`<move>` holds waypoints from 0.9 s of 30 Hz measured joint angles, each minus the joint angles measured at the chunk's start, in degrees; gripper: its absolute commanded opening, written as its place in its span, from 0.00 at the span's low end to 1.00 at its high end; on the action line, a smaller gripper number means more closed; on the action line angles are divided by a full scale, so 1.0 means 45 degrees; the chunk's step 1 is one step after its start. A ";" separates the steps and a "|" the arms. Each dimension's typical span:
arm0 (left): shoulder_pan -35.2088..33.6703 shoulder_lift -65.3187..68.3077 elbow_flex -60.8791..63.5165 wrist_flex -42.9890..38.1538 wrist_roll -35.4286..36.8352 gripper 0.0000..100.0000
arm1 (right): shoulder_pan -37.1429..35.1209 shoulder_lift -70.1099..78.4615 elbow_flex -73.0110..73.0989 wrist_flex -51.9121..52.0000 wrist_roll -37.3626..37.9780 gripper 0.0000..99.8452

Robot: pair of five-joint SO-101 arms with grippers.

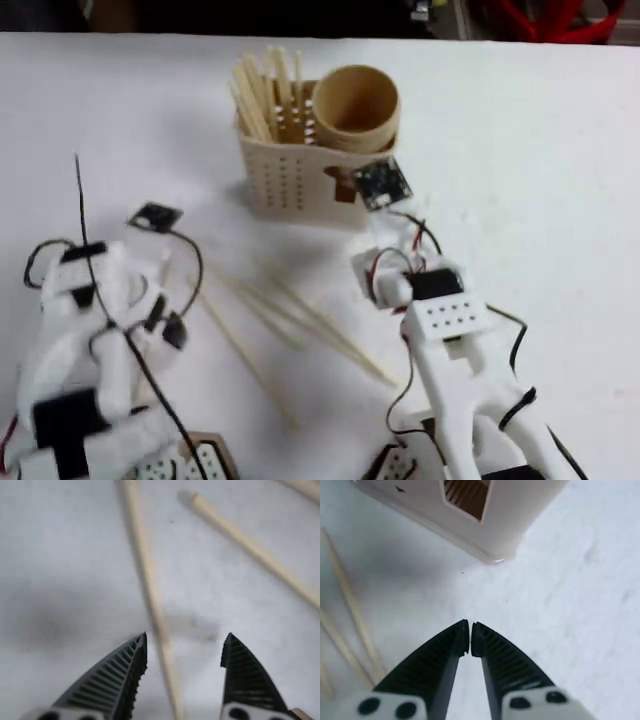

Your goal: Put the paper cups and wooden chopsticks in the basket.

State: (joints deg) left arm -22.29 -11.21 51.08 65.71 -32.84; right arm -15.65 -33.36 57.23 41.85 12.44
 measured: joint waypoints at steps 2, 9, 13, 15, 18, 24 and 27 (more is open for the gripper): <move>0.0020 0.1074 -0.0801 0.0098 0.0000 0.14 | 0.0039 0.0000 0.0000 0.0000 0.0000 0.02; 0.0020 0.3321 -0.2618 0.0977 0.0000 0.03 | 0.0039 0.0000 0.0000 0.0000 0.0000 0.02; 0.0020 0.3692 -0.2989 0.1153 0.0020 0.02 | 0.0039 0.0000 0.0000 0.0000 0.0000 0.02; 0.0020 0.3673 -0.3184 0.1485 0.0020 0.02 | 0.0039 0.0000 0.0000 0.0000 0.0000 0.02; -0.0039 0.3126 -0.3673 0.2149 0.0000 0.02 | 0.0039 0.0000 0.0000 0.0000 0.0000 0.02; -0.0039 -0.0137 -0.5333 0.4220 0.0000 0.02 | 0.0039 0.0000 0.0000 0.0000 0.0000 0.02; -0.0039 -0.1719 -0.6252 0.5021 0.0000 0.02 | 0.0039 0.0000 0.0000 0.0000 0.0000 0.02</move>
State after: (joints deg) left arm -22.46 -18.95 22.95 88.31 -32.84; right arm -15.47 -33.36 57.23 41.85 12.44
